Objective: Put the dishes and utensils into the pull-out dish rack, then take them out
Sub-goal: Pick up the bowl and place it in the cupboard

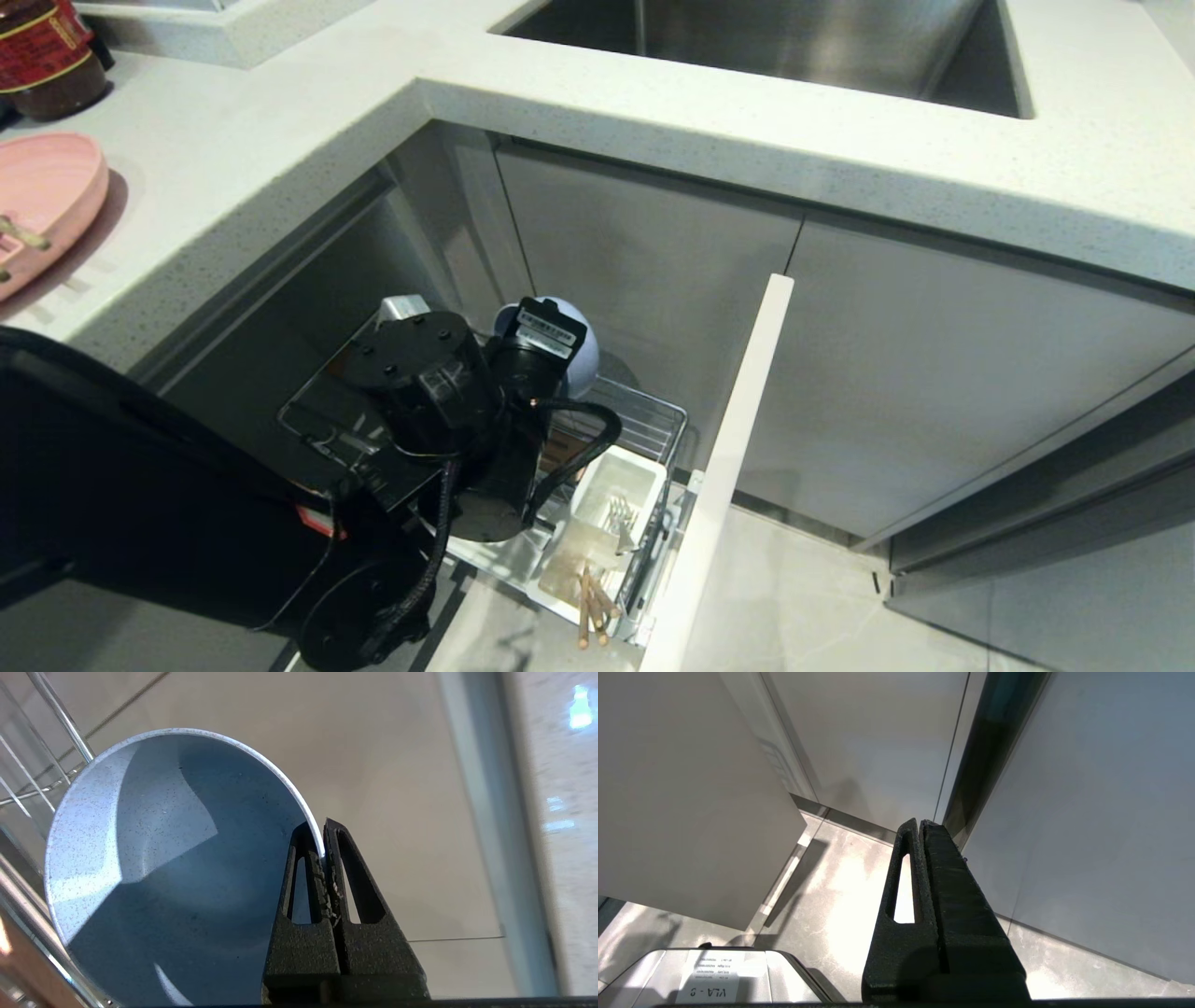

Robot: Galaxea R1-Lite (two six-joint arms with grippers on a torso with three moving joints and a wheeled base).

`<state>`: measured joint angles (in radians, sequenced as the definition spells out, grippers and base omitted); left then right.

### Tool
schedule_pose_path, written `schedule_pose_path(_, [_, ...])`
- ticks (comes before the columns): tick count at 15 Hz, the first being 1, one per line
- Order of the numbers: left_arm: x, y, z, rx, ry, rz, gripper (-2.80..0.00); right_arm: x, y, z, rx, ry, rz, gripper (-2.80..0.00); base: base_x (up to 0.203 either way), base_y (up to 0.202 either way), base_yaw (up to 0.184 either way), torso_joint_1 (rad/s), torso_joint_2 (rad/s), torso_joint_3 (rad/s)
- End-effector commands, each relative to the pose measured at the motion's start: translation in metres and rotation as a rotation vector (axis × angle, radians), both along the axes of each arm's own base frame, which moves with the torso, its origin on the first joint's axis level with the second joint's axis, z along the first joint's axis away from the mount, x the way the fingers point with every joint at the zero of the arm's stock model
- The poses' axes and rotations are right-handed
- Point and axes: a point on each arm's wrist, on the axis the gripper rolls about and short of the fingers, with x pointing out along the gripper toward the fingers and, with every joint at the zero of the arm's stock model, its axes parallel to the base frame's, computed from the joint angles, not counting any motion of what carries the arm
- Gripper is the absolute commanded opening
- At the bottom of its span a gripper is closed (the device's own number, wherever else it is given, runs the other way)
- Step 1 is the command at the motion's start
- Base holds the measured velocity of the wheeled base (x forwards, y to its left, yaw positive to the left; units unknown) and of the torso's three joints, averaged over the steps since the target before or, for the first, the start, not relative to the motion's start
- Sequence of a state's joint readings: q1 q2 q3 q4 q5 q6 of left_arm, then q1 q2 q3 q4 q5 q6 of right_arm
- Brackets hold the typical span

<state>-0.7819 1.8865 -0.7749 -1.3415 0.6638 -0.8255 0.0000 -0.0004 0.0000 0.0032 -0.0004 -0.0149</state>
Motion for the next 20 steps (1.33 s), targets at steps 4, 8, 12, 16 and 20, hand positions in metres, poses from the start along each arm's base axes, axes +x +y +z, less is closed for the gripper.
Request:
schedule_pose_path(4, [0.015,-0.002,-0.017,-0.01,-0.015,-0.024,-2.8,0.0,0.0,0.0,0.0,0.0,0.0,-2.8,0.0,0.0,0.0,0.0,0.0,0.0])
schedule_pose_path(8, [0.017,-0.003,-0.022,-0.039,-0.029,-0.037,-2.8,0.0,0.0,0.0,0.0,0.0,-0.001,-2.8,0.0,0.0,0.0,0.0,0.0,0.0])
schedule_pose_path(12, [0.017,0.001,-0.024,-0.073,-0.052,-0.065,-2.8,0.0,0.0,0.0,0.0,0.0,0.0,-2.8,0.0,0.0,0.0,0.0,0.0,0.0])
schedule_pose_path(16, [0.017,0.0,-0.033,-0.078,-0.023,-0.072,-2.8,0.0,0.0,0.0,0.0,0.0,0.0,-2.8,0.0,0.0,0.0,0.0,0.0,0.0])
schedule_pose_path(20, [0.022,0.004,-0.036,-0.134,-0.01,-0.1,-2.8,0.0,0.0,0.0,0.0,0.0,0.0,-2.8,0.0,0.0,0.0,0.0,0.0,0.0])
